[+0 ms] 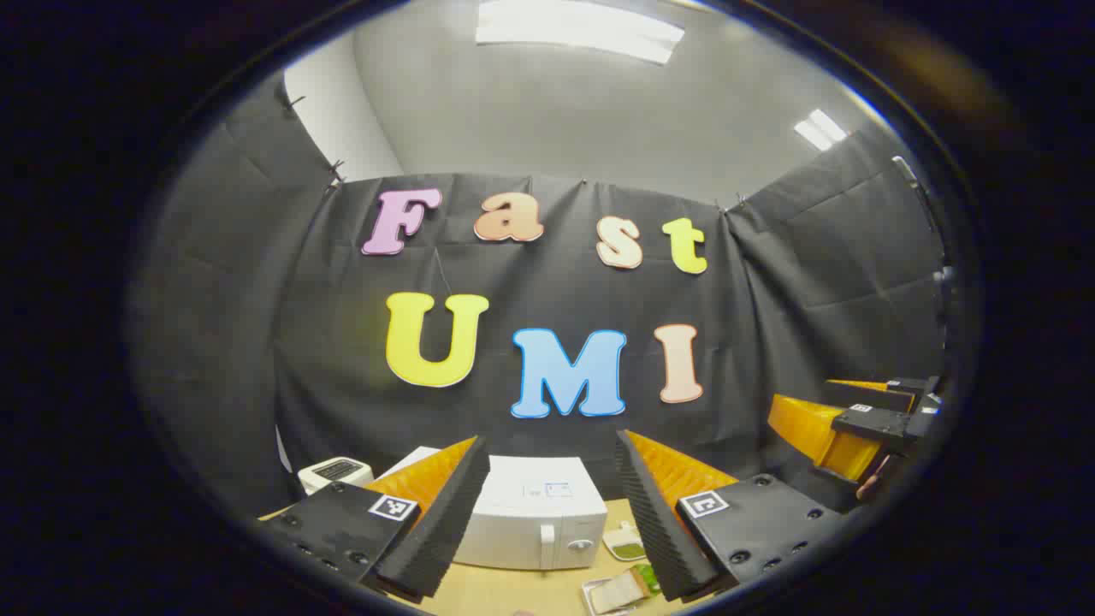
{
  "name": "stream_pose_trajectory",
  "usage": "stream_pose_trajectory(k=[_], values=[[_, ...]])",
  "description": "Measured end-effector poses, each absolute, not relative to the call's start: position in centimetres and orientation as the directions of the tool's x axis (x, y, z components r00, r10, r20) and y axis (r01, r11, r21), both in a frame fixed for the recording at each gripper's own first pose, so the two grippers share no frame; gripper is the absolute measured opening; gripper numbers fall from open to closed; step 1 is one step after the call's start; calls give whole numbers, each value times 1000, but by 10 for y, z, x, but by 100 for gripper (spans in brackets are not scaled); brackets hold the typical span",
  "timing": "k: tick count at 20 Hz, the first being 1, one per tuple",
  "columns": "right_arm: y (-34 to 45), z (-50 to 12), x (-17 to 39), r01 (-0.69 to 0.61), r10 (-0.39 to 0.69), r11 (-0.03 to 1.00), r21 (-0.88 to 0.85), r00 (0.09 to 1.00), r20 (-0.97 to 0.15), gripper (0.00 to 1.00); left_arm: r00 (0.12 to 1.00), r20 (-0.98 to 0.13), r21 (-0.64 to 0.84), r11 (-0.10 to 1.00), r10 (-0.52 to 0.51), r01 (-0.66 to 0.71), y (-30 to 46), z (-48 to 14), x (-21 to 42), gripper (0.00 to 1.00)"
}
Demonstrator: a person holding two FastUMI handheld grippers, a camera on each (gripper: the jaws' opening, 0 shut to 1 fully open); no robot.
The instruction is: Open the microwave oven with the left hand, put the food in, and close the microwave oven.
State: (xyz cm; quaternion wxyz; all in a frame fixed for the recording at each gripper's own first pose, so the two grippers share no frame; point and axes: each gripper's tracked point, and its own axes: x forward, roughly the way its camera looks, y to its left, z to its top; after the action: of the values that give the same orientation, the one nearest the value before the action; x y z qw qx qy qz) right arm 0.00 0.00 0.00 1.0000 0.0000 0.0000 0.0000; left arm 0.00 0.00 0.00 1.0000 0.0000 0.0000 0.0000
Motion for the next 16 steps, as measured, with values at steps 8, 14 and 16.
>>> stream_pose_trajectory(k=[8,14,16], values=[[-11,-7,7,-11,11,1000,5,1000,-8,96,1000,-3,8,1000,15,-15,-8,-6,9,96],[-27,-17,24,-23,24,999,35,999,-26,96,999,-45,11,1000,27,-26,-20,-27,26,96],[-32,-25,29,-23,24,999,40,999,-42,96,996,-89,5,1000,22,-21,-24,-46,32,96]])
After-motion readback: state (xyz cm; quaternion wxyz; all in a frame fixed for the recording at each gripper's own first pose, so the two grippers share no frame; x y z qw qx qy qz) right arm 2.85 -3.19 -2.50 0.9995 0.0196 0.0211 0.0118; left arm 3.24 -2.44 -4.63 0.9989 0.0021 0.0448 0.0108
